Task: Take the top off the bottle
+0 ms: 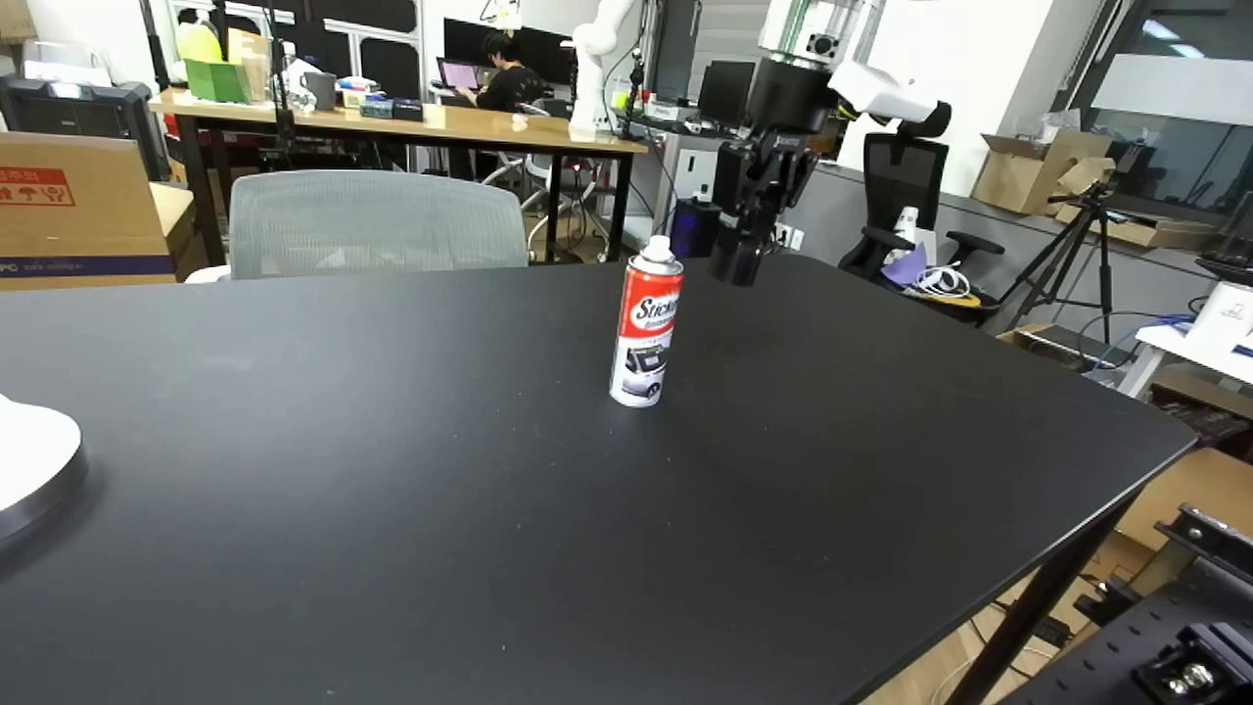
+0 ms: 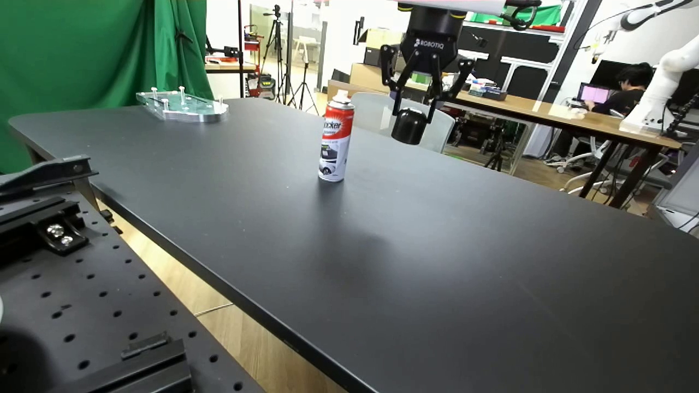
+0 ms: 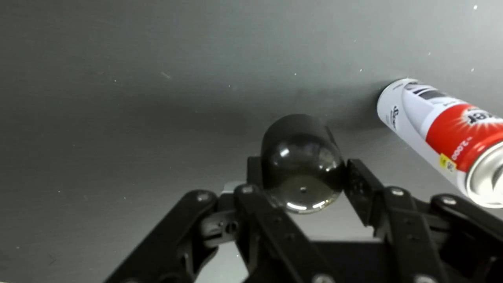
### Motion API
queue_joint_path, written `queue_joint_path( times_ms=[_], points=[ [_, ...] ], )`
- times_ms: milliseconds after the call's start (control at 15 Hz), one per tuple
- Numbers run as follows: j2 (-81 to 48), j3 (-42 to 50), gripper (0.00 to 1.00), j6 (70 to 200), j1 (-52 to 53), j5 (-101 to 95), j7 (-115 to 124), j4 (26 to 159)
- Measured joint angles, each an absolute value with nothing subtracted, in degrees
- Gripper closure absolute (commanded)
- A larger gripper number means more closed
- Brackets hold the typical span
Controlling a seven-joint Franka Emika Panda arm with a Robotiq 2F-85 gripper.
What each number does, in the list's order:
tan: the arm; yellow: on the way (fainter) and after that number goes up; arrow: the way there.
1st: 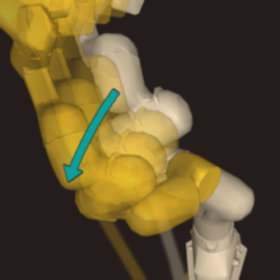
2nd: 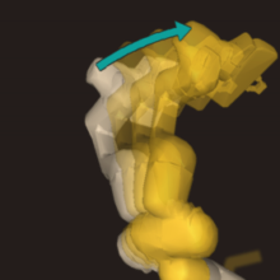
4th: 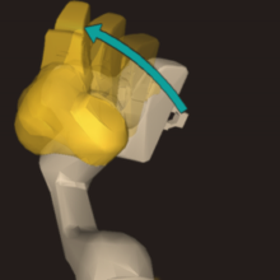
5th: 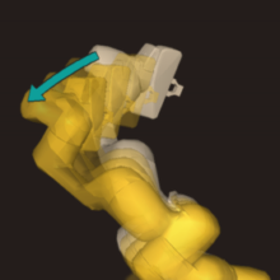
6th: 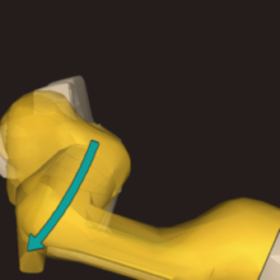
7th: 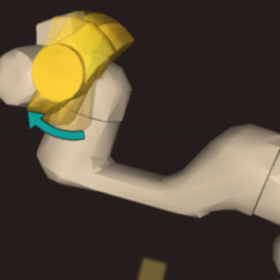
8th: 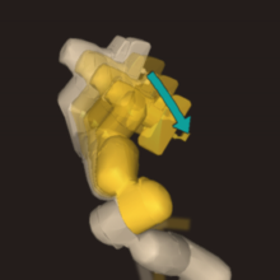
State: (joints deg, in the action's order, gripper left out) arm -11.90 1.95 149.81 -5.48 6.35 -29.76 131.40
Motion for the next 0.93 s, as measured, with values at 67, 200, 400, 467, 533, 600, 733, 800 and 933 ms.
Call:
queue_joint_path(
  times_ms=[67, 200, 400, 467, 533, 600, 733, 800, 933],
  points=[
    [-12.44, 1.95, 0.69, 150.89, -5.49, 6.89, -27.62, 131.31],
    [-14.1, 1.98, 0.69, 152.82, -5.49, 7.11, -22.91, 130.89],
    [-17.58, 2.13, 0.69, 153.39, -5.53, 7.06, -17.12, 128.92],
    [-18.86, 2.24, 0.69, 153.32, -5.54, 6.98, -15.55, 128.07],
    [-20.15, 2.35, 0.69, 153.12, -5.54, 6.96, -14.24, 127.17],
    [-21.42, 2.5, 0.69, 152.81, -5.55, 6.95, -13.11, 126.25],
    [-23.75, 2.86, 0.69, 151.93, -5.55, 6.81, -11.13, 124.36],
    [-24.84, 3.05, 0.69, 151.71, -5.55, 6.7, -10.16, 123.47],
    [-26.68, 3.46, 0.69, 151.42, -5.52, 6.47, -8.54, 121.97]
  ],
)
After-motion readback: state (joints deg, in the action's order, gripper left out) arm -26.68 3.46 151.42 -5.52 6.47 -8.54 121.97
